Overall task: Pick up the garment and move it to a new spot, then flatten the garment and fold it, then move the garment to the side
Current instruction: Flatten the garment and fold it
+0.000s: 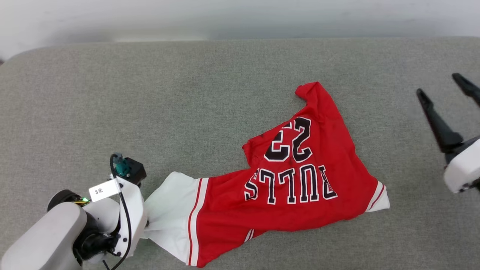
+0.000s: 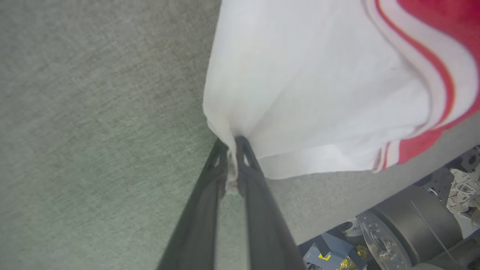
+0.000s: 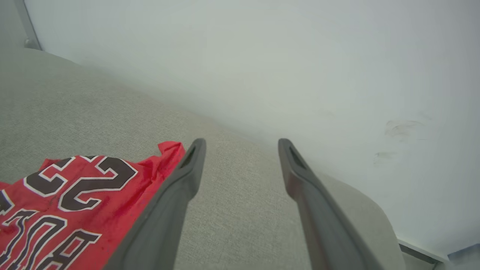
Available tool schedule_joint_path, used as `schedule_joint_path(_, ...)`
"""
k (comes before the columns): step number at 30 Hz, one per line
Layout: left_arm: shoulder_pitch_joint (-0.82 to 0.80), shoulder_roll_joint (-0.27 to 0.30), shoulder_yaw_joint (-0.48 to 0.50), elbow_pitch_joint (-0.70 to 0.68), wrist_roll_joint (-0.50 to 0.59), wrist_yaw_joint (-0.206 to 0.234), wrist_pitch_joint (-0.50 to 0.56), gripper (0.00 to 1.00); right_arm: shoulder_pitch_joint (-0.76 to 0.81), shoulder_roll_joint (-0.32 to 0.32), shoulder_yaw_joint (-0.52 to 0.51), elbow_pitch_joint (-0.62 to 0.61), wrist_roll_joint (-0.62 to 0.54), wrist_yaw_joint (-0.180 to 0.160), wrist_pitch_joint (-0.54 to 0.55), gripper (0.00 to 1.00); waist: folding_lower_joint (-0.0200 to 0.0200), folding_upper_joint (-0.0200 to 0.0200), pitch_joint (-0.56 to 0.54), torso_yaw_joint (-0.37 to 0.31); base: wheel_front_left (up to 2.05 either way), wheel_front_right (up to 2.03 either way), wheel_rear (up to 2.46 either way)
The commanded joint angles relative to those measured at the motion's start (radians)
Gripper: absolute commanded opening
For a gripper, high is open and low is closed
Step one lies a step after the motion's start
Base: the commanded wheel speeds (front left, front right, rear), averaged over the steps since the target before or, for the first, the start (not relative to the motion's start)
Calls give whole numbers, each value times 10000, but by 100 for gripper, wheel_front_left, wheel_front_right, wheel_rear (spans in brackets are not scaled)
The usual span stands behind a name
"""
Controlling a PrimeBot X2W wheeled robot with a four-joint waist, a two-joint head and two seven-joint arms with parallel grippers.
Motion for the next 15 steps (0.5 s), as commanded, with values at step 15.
schedule_joint_path(15, -569, 183, -105, -1092, 145, -2, -1147, 0, -567, -3755, 2987, -563, 4393, -5, 7191, 100, 1, 0, 25, 610, 0, 0, 0)
